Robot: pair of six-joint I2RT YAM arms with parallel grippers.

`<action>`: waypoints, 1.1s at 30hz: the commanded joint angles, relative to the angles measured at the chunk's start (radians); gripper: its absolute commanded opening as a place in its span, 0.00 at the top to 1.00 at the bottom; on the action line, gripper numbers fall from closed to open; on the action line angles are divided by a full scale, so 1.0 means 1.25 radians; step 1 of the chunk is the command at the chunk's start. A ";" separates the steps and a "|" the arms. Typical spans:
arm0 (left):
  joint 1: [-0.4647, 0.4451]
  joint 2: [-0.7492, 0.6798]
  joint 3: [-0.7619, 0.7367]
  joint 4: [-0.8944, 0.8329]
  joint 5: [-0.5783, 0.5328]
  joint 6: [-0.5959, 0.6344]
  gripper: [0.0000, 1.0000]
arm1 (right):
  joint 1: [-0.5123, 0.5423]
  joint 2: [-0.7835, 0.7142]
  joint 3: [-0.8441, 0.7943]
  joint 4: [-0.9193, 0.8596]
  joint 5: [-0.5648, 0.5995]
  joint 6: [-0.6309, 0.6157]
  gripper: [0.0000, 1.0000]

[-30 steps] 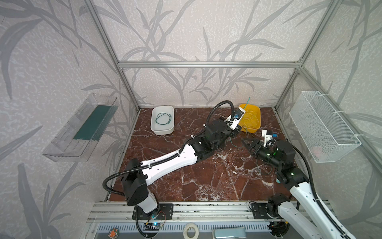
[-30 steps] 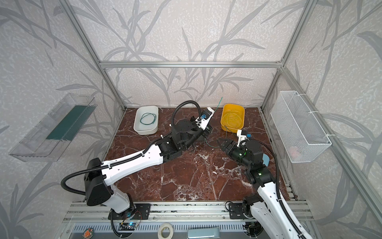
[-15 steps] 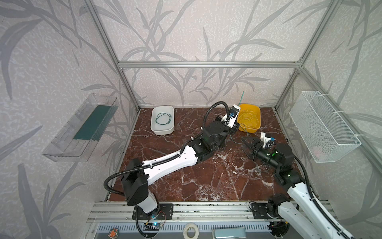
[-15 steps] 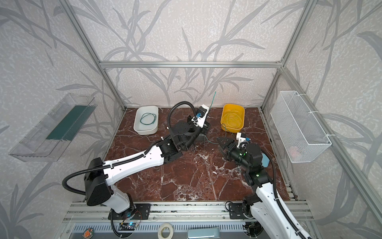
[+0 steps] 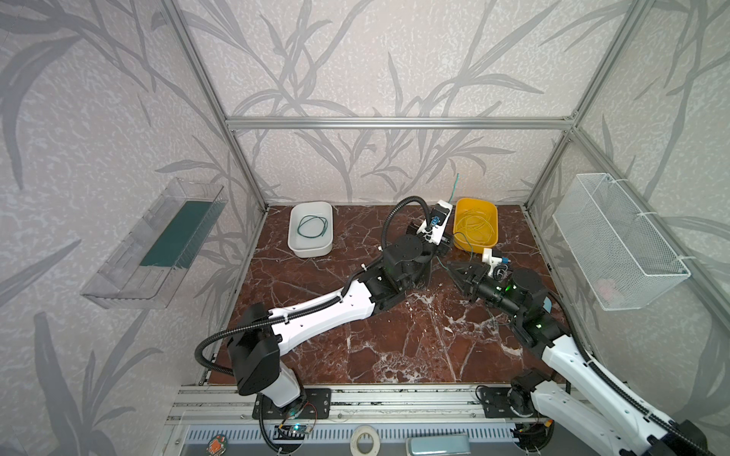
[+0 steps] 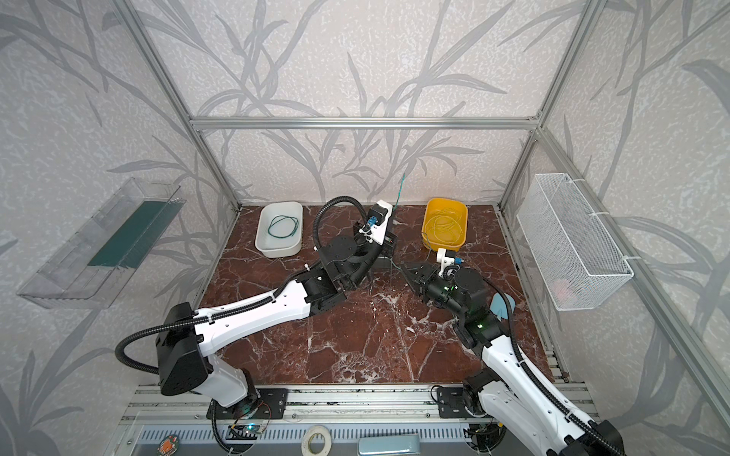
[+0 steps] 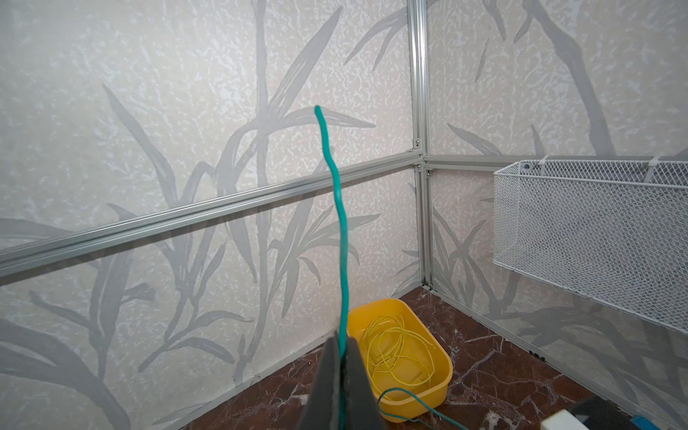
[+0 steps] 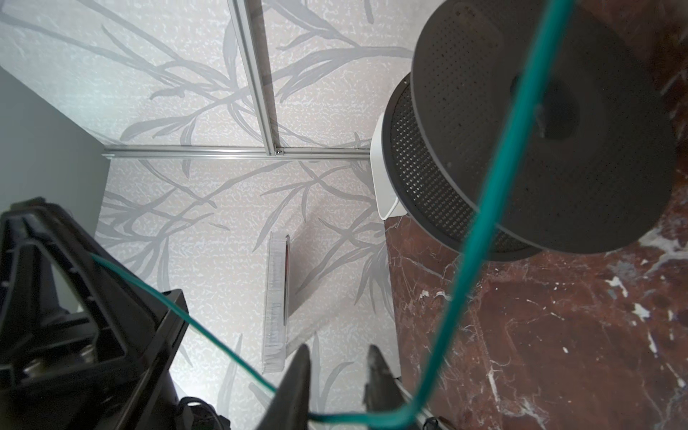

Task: Wrap the cables

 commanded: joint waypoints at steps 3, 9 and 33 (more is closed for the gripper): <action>-0.001 -0.047 -0.028 0.050 0.001 -0.022 1.00 | 0.004 0.007 0.028 0.041 0.037 0.000 0.91; 0.000 -0.070 -0.051 0.062 -0.001 -0.023 0.94 | 0.004 0.009 0.011 0.069 0.061 0.016 1.00; -0.065 -0.236 -0.086 -0.277 -0.366 0.825 0.23 | 0.005 0.028 0.030 0.031 0.075 -0.028 1.00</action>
